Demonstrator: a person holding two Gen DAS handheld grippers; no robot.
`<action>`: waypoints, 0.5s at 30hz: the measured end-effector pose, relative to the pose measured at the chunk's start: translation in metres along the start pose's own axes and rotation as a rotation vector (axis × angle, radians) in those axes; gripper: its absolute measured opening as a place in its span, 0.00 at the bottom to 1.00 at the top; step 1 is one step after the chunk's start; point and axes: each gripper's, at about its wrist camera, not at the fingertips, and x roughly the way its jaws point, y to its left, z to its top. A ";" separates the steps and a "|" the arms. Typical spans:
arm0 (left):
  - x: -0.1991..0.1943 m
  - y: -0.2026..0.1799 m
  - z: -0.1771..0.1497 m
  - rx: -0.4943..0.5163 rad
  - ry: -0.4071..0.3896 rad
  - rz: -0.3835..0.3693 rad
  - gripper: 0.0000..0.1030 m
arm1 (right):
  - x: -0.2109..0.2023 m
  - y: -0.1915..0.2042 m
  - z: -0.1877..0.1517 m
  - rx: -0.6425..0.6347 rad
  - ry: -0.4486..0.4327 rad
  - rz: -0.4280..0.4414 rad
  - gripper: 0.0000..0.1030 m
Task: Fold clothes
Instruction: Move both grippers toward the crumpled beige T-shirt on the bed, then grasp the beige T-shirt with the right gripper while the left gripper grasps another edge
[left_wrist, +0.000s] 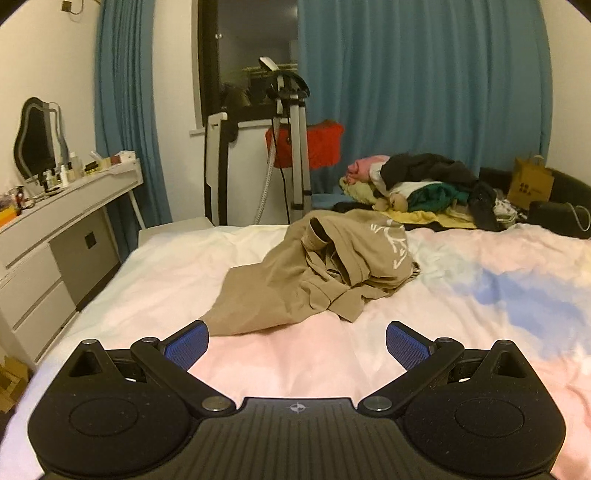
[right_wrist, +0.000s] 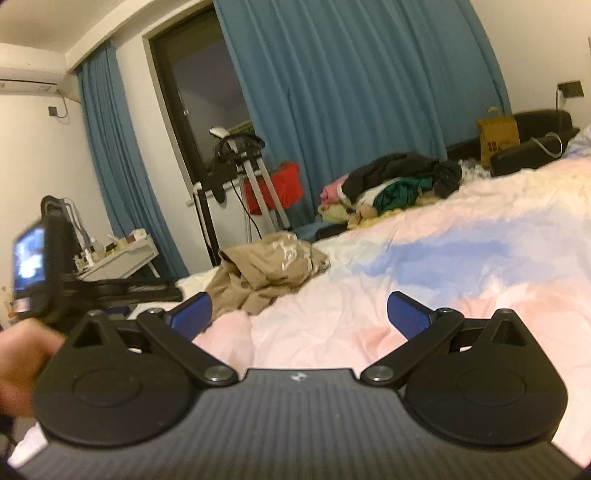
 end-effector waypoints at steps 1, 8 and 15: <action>0.016 0.000 -0.002 0.001 0.000 0.002 1.00 | 0.004 -0.001 -0.002 0.003 0.005 -0.004 1.00; 0.108 0.012 -0.011 0.019 -0.092 -0.008 1.00 | 0.050 0.005 -0.016 -0.020 0.018 -0.001 1.00; 0.176 0.029 -0.015 0.130 -0.163 -0.086 0.99 | 0.181 0.025 -0.001 -0.090 0.051 0.058 0.86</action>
